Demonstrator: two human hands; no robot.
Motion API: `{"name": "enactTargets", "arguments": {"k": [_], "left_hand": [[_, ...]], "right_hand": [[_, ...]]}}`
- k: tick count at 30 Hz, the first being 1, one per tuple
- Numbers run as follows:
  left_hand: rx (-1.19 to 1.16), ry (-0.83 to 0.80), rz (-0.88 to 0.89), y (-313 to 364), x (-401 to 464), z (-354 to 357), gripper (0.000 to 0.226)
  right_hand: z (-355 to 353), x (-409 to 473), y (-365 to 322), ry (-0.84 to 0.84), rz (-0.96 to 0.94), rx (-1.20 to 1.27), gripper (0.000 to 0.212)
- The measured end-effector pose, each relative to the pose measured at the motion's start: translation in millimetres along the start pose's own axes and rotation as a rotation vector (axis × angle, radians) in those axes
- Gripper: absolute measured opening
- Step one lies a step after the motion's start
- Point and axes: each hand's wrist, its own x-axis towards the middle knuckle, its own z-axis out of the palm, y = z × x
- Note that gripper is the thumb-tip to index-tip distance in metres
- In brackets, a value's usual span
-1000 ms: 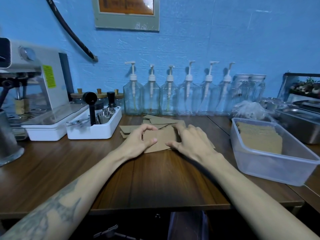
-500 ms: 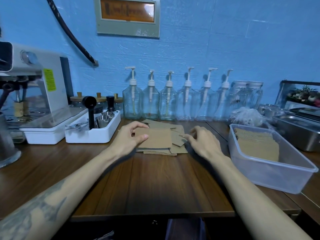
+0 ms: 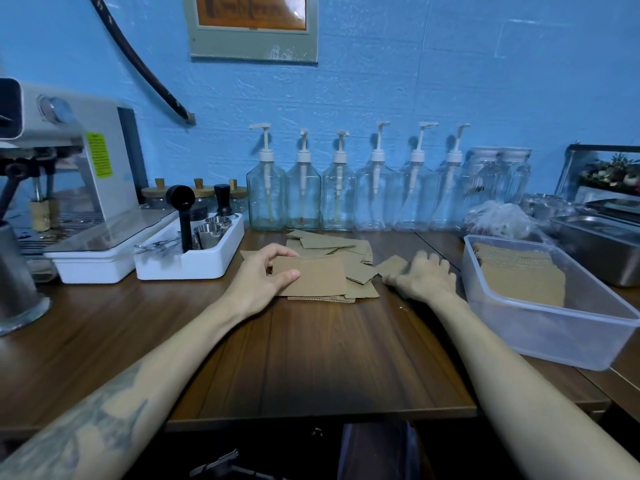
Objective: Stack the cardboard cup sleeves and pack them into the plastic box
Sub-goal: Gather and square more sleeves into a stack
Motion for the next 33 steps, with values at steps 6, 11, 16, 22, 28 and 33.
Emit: {"name": "enactTargets", "arguments": {"k": [6, 11, 16, 22, 28, 33], "left_hand": [[-0.007, -0.017, -0.032, -0.4, 0.7, -0.7, 0.024], [0.032, -0.032, -0.034, -2.8, 1.7, -0.6, 0.026], [0.028, -0.048, -0.043, -5.1, 3.1, -0.5, 0.026], [-0.011, -0.095, -0.022, -7.4, 3.7, 2.0, 0.018], [-0.088, -0.155, -0.062, 0.6, -0.9, 5.1, 0.029], [-0.009, -0.169, -0.010, 1.5, -1.6, 5.4, 0.025]], "right_hand": [[-12.5, -2.0, -2.4, 0.157, -0.078, 0.398, 0.044], [-15.2, -14.9, -28.2, 0.046, -0.230, 0.961, 0.016], [-10.4, -31.6, -45.5, -0.204, -0.432, 1.155, 0.051], [6.0, -34.8, -48.9, -0.010, -0.409, 0.709, 0.065], [13.3, -38.3, -47.4, 0.128, -0.381, 0.234, 0.051], [11.6, -46.1, -49.0, 0.182, -0.465, 0.140, 0.049]]}}
